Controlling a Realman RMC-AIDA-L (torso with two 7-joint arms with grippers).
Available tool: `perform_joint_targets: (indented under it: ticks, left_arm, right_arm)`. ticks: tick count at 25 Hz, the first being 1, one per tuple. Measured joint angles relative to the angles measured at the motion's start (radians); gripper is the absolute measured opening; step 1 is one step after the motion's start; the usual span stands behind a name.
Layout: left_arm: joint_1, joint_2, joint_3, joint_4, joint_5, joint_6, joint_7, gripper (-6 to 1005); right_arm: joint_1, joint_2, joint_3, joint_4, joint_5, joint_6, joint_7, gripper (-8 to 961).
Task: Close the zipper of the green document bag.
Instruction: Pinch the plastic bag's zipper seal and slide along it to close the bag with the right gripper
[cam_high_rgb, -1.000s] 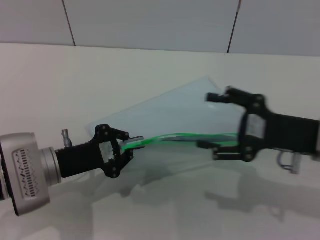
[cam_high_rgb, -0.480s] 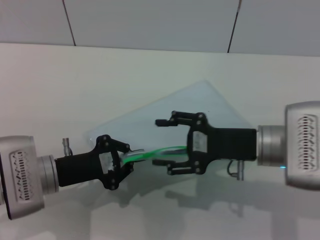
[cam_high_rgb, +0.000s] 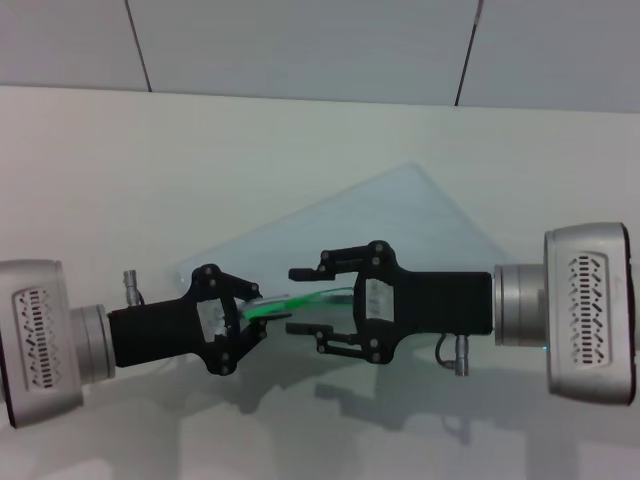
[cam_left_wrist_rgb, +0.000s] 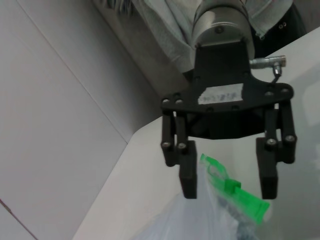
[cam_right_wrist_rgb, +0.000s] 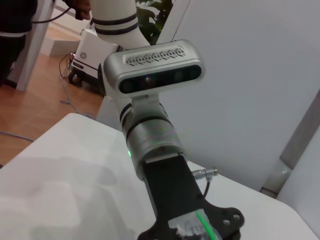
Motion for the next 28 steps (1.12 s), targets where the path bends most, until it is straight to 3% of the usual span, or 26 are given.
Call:
perform_joint_targets:
  ticks: [12,14,28]
  left_arm:
    - [0.001,0.003,0.000,0.001,0.006,0.007,-0.002,56]
    - [0.001,0.002,0.000,0.001,0.009,0.007,-0.002,56]
    - [0.001,0.000,0.000,0.001,0.033,0.006,-0.011,56]
  right_arm:
    - [-0.003,0.000,0.008,0.034,0.001,0.013,-0.074,445]
    - [-0.005,0.000,0.008,0.040,0.003,0.024,-0.084,331]
    - [-0.011,0.000,0.009,0.054,0.005,0.039,-0.115,162]
